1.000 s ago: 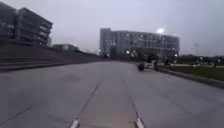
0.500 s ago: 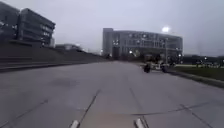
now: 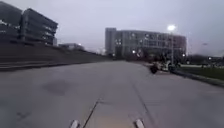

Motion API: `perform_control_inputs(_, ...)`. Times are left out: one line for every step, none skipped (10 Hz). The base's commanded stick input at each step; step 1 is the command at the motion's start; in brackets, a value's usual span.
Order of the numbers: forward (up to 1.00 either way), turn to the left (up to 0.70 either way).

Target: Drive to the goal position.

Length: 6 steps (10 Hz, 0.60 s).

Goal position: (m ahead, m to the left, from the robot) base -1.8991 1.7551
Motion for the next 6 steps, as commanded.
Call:
perform_control_inputs(1.00,-0.32)
perform_control_inputs(1.00,0.00)
perform_control_inputs(1.00,0.00)
perform_control_inputs(1.00,0.00)
perform_control_inputs(1.00,0.00)
perform_control_inputs(1.00,0.00)
